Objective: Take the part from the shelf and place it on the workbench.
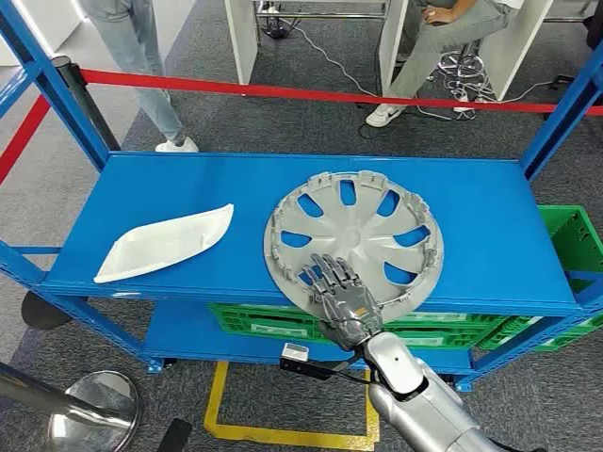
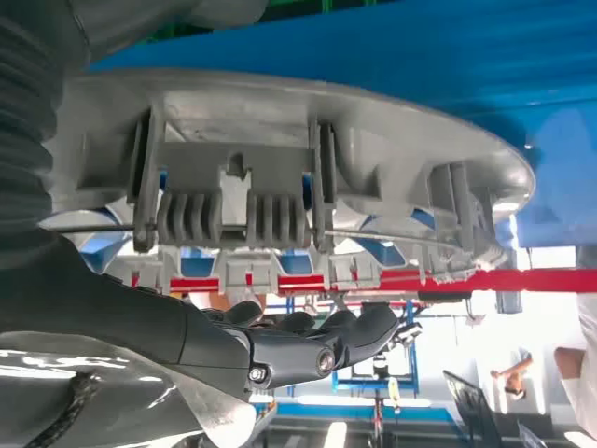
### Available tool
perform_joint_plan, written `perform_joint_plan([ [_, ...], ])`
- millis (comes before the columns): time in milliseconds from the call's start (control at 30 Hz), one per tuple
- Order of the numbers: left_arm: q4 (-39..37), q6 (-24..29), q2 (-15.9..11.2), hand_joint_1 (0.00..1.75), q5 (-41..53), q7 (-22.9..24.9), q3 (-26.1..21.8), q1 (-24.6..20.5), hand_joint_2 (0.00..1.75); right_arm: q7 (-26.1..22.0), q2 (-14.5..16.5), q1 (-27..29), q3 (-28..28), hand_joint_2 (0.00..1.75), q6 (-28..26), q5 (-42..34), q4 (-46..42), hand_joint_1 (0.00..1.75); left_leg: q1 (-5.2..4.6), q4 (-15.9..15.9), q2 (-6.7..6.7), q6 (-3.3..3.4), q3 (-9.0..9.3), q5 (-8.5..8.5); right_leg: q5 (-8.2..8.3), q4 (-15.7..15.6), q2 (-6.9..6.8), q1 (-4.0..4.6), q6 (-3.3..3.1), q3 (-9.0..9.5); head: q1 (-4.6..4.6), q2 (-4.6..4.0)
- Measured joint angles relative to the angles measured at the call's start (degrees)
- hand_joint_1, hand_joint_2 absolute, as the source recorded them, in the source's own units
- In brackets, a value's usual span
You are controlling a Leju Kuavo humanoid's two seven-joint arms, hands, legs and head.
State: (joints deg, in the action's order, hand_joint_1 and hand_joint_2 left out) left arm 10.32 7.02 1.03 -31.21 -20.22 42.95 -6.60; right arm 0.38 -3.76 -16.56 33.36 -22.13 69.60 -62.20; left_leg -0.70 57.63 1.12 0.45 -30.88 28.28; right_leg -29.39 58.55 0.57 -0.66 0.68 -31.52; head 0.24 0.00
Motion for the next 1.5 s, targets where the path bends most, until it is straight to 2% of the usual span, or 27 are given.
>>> perform_joint_plan([
  [67, 0.00, 0.00, 0.00, 0.00, 0.00, 0.00, 0.01, -0.02, 1.75, 0.14, 0.07, -0.30, 0.01, 1.75, 0.27, -0.31, 0.49, 0.00, 0.00, 0.00, 0.00, 0.00, 0.00, 0.00, 0.00, 0.00, 0.00, 0.00, 0.00, 0.00, 0.00, 0.01],
  [100, 0.00, 0.00, 0.00, 0.00, 0.00, 0.00, 0.02, -0.03, 1.75, 0.23, 0.13, -0.57, 0.02, 1.75, 0.47, -0.60, 0.98, 0.11, 0.00, 0.00, 0.00, 0.00, 0.00, 0.00, 0.00, 0.00, 0.00, 0.00, 0.00, 0.00, 0.01, 0.01],
  [200, 0.00, 0.03, 0.01, 0.00, -0.01, 0.00, 0.02, -0.07, 1.75, 0.14, 0.48, -1.27, 0.03, 1.75, 0.45, -1.27, 2.37, 1.42, 0.00, 0.00, 0.00, 0.00, 0.01, 0.00, 0.00, 0.00, 0.01, 0.00, 0.00, 0.00, 0.01, 0.01],
  [233, 0.00, 0.08, 0.03, 0.00, -0.02, 0.00, 0.02, -0.08, 1.75, 0.02, 0.63, -1.41, 0.03, 1.75, 0.17, -1.41, 2.72, 1.75, 0.00, 0.00, 0.00, 0.00, 0.01, 0.00, 0.00, 0.00, 0.02, 0.00, 0.00, 0.01, 0.01, 0.00],
  [433, 0.00, 0.43, 0.17, 0.00, -0.37, -0.02, 0.02, -0.08, 1.75, -0.33, 1.16, -0.67, 0.12, 1.75, -2.35, -0.35, 3.16, 1.75, 0.00, 0.00, 0.00, 0.00, 0.02, -0.01, 0.02, 0.00, 0.00, 0.00, 0.01, 0.02, 0.02, 0.01],
  [767, 0.00, 1.08, 0.17, 0.00, -0.95, -0.30, 0.00, 0.00, 1.75, 1.05, 1.18, 2.78, 0.10, 1.75, -4.96, 3.06, -1.66, 1.75, 0.00, 0.00, 0.00, 0.00, 0.00, 0.00, 0.00, 0.00, 0.01, 0.00, 0.01, -0.02, 0.02, 0.00],
  [967, 0.00, 2.25, 0.17, 0.00, -2.20, -0.93, -0.14, 0.23, 1.75, 3.33, 1.18, 7.30, -0.32, 1.75, -11.08, 10.77, -8.52, 1.75, 0.00, 0.00, 0.00, 0.00, -0.03, 0.01, -0.01, 0.00, 0.01, 0.01, 0.00, -0.05, 0.02, 0.00],
  [1133, -0.01, 2.96, 0.14, 0.00, -4.81, -1.57, -1.26, 0.72, 1.75, 4.38, 1.25, 11.99, -1.30, 1.75, -15.72, 18.83, -17.74, 1.75, 0.00, 0.00, 0.01, 0.00, -0.10, 0.01, -0.02, 0.00, 0.00, 0.01, 0.00, -0.10, 0.02, 0.00],
  [1233, -0.02, 3.43, 0.11, 0.00, -5.62, -1.57, -1.95, 0.88, 1.75, 2.96, 1.32, 13.84, -1.61, 1.75, -15.99, 19.90, -22.88, 1.75, 0.00, 0.00, 0.02, 0.00, -0.13, 0.00, -0.02, 0.00, -0.03, 0.01, 0.00, -0.12, 0.02, 0.00],
  [1500, -0.02, 5.15, 0.09, 0.00, -6.44, -1.62, -3.10, 1.36, 1.75, -5.73, 1.33, 17.20, -4.10, 1.75, -15.99, 20.25, -36.24, 1.75, 0.00, 0.00, 0.02, 0.00, -0.14, 0.00, -0.01, 0.00, -0.03, 0.00, 0.00, -0.12, 0.02, 0.00],
])
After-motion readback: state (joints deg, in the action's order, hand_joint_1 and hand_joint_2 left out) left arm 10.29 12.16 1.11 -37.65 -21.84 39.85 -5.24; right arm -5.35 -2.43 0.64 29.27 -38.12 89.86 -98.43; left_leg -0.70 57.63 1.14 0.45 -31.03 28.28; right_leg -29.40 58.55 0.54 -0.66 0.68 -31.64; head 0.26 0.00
